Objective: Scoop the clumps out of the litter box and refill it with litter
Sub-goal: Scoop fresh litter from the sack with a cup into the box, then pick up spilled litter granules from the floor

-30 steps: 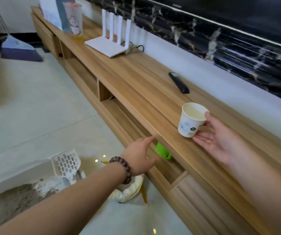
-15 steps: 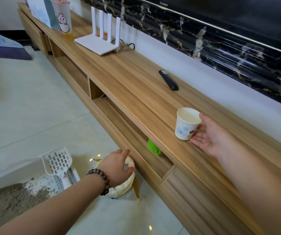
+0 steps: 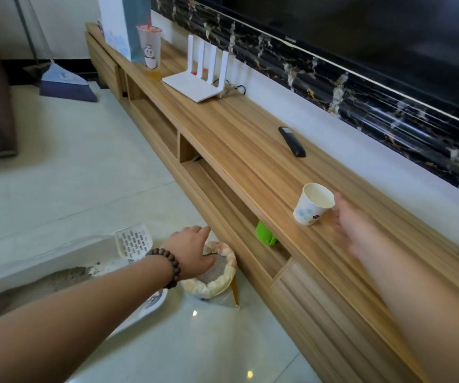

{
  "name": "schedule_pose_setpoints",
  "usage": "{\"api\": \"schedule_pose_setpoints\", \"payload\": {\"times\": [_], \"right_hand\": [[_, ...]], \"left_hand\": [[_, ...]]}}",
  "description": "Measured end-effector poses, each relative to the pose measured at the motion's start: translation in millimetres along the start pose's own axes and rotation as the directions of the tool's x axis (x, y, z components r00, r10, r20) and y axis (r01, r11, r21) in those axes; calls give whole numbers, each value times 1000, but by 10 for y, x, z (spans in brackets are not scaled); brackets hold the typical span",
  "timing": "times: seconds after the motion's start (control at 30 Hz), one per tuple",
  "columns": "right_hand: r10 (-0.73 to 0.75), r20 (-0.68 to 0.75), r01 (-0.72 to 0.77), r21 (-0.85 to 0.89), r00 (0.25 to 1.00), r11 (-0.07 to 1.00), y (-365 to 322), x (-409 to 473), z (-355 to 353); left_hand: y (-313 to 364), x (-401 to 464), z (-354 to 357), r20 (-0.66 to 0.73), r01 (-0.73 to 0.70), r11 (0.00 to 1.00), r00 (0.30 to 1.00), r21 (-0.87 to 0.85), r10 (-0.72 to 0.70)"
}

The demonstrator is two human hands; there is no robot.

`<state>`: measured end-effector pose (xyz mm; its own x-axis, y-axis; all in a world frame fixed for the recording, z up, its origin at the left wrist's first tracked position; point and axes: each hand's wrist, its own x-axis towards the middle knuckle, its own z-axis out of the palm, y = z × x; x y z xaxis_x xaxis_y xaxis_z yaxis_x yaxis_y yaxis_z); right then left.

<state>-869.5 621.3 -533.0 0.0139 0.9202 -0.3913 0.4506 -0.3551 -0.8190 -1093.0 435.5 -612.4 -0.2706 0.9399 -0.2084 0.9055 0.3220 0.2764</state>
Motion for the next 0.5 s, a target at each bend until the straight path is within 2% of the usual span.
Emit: {"api": "schedule_pose_setpoints", "payload": {"times": [0.1, 0.17, 0.23, 0.4, 0.5], "right_hand": [[-265, -5, 255, -252, 964, 934, -4, -485, 14], [-418, 77, 418, -345, 905, 840, 32, -809, 85], [-506, 178, 533, -377, 844, 758, 107, -1086, 235], [-584, 462, 744, -418, 668, 521, 476, -1479, 805], [-573, 540, 788, -415, 616, 455, 734, -1527, 1131]], "left_hand": [[-121, -327, -175, -27, 26, 999, 999, 37, -25], [-219, -566, -274, -44, 57, 996, 998, 65, -54], [-329, -811, -338, -59, 91, 993, 994, 79, -87], [-640, -1317, -291, -118, 199, 978, 975, 64, -191], [-779, -1551, -186, -137, 263, 964, 957, 44, -255]]}}
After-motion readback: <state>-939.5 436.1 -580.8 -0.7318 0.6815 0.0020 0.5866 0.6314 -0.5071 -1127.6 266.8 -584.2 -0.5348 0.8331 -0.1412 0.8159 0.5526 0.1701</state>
